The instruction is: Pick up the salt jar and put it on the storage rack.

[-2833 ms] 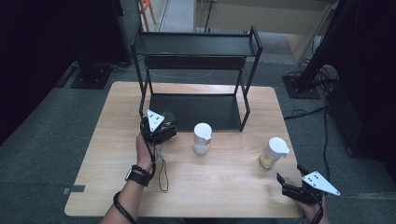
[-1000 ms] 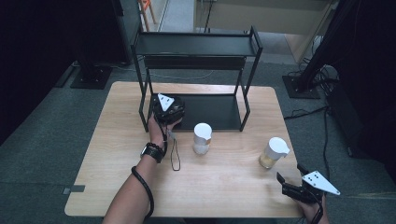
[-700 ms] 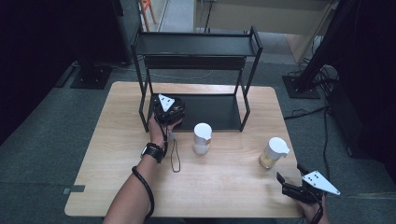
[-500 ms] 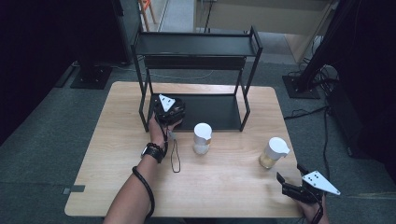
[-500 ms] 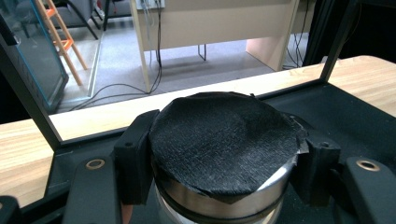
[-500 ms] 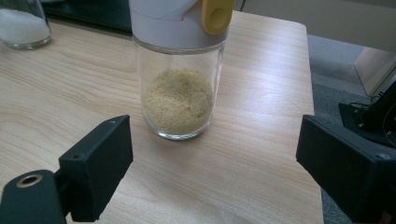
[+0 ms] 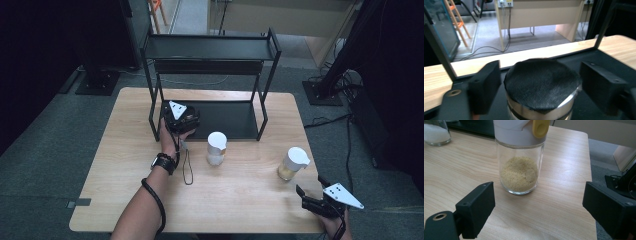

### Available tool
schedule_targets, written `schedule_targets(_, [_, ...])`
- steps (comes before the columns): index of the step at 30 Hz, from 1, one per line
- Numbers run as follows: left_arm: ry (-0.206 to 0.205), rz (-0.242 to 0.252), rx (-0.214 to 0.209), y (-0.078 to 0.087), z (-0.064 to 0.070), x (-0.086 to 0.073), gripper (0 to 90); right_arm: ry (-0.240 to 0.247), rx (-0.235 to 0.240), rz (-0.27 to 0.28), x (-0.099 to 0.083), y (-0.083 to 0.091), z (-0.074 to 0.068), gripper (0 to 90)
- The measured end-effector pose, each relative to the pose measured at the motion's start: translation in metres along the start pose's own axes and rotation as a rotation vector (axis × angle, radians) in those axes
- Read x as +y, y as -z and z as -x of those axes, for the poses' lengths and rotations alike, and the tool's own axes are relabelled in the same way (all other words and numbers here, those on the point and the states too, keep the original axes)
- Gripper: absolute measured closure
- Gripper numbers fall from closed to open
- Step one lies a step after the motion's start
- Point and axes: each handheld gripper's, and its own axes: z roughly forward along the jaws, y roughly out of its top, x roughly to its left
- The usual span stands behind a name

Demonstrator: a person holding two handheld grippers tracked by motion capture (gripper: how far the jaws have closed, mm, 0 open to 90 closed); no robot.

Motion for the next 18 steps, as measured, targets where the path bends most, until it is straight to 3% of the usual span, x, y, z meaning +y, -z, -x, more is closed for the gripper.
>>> schedule_targets(6, [0.021, -0.010, 0.006, 0.004, -0.003, -0.002, 9.8, -0.001, -0.001, 0.000, 0.000, 0.000, 0.000, 10.7])
schedule_targets(18, [0.022, 0.000, 0.012, 0.019, -0.005, -0.003, 9.8, 0.002, -0.004, 0.002, 0.000, 0.000, -0.001, 10.7])
